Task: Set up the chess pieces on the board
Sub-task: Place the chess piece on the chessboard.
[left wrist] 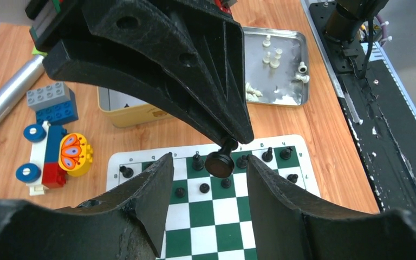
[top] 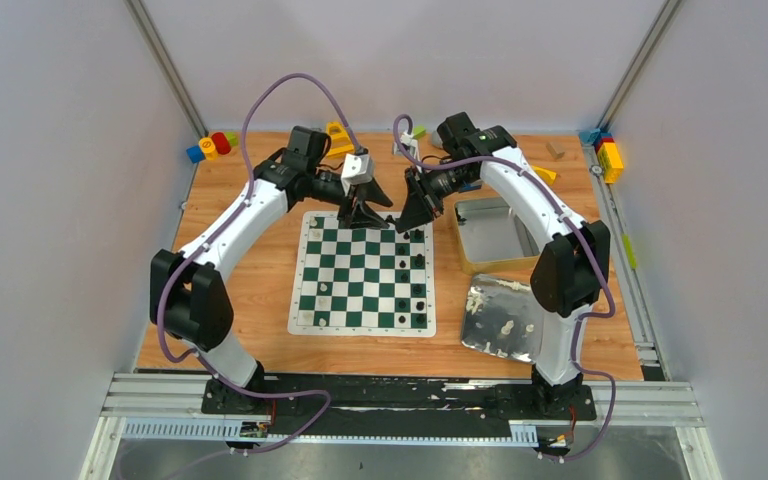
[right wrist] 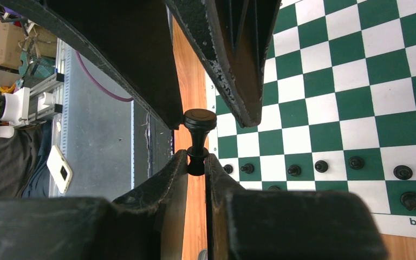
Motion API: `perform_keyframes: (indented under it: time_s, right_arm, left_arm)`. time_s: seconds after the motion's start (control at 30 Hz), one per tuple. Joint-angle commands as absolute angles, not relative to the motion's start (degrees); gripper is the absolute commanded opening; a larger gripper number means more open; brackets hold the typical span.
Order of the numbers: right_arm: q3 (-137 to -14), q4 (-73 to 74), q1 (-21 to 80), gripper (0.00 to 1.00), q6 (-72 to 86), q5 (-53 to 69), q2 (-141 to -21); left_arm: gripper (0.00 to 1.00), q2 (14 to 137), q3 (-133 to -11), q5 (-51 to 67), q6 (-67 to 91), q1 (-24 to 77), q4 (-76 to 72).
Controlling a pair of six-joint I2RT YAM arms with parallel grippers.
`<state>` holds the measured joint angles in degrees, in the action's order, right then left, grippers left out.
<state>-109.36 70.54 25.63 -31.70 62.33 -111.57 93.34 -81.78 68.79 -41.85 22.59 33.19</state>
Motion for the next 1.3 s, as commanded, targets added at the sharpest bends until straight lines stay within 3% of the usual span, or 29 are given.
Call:
perform_keyframes:
  time_s: [0.0, 0.83, 1.07, 1.27]
  right_arm:
    - [-110.57, 70.64, 26.08, 0.0, -33.78, 65.14, -111.69]
    - [-110.91, 70.84, 26.11, 0.01, -33.32, 64.7, -112.48]
    - [-113.04, 70.07, 25.05, 0.25, -31.14, 61.36, -112.11]
    - [-110.98, 61.23, 21.2, 0.46, -22.71, 62.8, -108.47]
  left_arm:
    - [0.58, 94.58, -85.98, 71.87, -47.01, 23.4, 38.36]
    - [0.28, 96.38, -89.48, 72.02, -54.13, 24.17, 48.02]
    - [0.01, 95.17, -87.96, 70.15, -49.01, 24.17, 45.53]
    - [0.0, 89.61, -79.26, 63.85, -28.65, 24.0, 24.77]
